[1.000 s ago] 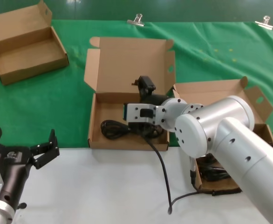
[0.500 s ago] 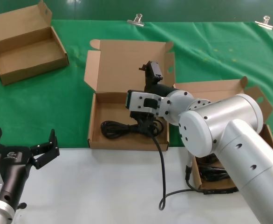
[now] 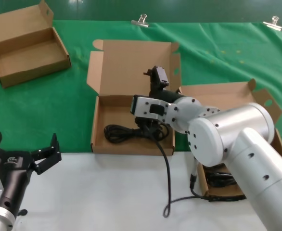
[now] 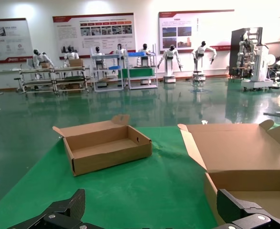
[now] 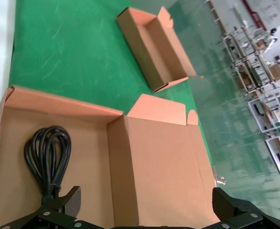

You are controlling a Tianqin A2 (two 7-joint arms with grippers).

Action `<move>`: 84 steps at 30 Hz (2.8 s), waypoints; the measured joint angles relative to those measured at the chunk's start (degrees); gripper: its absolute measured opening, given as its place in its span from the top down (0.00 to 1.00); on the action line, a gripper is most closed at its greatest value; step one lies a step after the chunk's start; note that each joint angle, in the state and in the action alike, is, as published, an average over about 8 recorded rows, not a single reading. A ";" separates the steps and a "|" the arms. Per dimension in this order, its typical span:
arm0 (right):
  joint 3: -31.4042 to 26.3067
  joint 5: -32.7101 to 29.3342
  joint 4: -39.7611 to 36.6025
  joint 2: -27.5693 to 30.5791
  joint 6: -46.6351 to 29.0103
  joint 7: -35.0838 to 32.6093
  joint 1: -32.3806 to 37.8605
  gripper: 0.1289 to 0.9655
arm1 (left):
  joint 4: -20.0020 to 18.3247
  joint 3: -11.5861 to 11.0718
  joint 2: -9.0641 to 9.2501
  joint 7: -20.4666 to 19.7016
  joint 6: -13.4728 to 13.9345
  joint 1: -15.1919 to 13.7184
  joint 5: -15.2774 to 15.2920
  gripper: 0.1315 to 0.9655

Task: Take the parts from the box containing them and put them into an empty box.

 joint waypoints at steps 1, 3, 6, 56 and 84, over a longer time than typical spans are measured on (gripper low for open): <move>0.23 0.67 0.28 0.12 0.25 -0.17 -0.44 0.00 | 0.00 0.00 0.00 0.00 0.00 0.00 0.00 0.00; 0.80 2.32 0.97 0.42 0.86 -0.60 -1.53 0.00 | 0.00 0.00 0.00 0.00 0.00 0.00 0.00 0.00; 1.75 5.09 2.13 0.92 1.89 -1.33 -3.35 0.00 | 0.00 0.00 0.00 0.00 0.00 0.00 0.00 0.00; 20.36 59.10 24.82 10.65 21.97 -15.31 -39.06 0.00 | 0.00 0.00 0.00 0.02 0.00 0.00 -0.02 0.00; 26.47 76.81 32.27 13.85 28.56 -19.90 -50.77 0.00 | 0.00 0.00 0.00 0.02 0.00 0.00 -0.02 0.00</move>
